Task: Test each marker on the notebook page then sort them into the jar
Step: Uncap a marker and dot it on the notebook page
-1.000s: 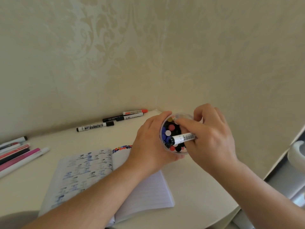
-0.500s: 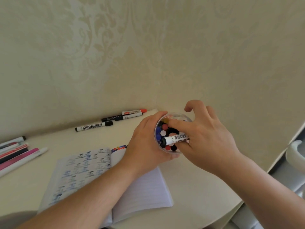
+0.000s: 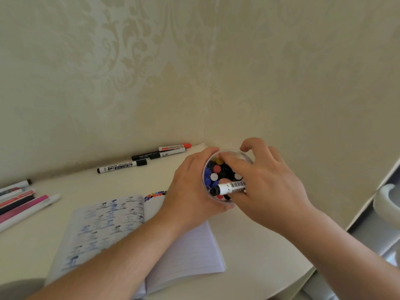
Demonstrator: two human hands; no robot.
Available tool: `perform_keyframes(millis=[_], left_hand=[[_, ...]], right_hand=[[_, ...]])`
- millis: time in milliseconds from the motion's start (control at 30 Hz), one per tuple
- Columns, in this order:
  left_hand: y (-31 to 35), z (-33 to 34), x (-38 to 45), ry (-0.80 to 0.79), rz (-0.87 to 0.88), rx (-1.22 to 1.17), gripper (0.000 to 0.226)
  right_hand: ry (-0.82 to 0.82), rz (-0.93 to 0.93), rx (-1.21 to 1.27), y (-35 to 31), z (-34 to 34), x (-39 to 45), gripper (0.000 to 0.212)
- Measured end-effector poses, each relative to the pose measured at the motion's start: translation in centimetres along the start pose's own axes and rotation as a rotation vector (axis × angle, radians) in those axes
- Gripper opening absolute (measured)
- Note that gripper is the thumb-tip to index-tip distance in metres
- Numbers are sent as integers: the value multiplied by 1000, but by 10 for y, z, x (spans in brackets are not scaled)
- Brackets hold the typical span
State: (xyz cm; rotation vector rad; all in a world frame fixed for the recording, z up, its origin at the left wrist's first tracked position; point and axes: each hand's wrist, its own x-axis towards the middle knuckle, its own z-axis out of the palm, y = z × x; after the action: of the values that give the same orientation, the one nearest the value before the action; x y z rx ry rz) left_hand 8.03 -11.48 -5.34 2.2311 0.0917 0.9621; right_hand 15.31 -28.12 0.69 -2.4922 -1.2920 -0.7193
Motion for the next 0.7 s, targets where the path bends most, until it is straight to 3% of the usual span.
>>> perform_keyframes(millis=[200,300,367,433,467,567,700], left_hand=[[-7,3,-5,-28,36,20,109],[-2,3,-2,-10,13,38,112],[0,2,1,-5,-14,32,113],[0,1,1,1,-40,11,114],[-2,1,1,6,-45,7,114],[-3,0,-1,17,-53,-24,115],[-1,0,1,22,-70,-16,116]], right_hand=[[-59,-35,170,12,-8,7,41],[29,39,404,14,-18,2,21],[103,155,450,14,-26,2,44],[75,260,498,18,-34,2,60],[34,295,570,20,-39,2,57],[-67,303,643,25,-55,3,16],[-163,62,353,23,-69,3,5]])
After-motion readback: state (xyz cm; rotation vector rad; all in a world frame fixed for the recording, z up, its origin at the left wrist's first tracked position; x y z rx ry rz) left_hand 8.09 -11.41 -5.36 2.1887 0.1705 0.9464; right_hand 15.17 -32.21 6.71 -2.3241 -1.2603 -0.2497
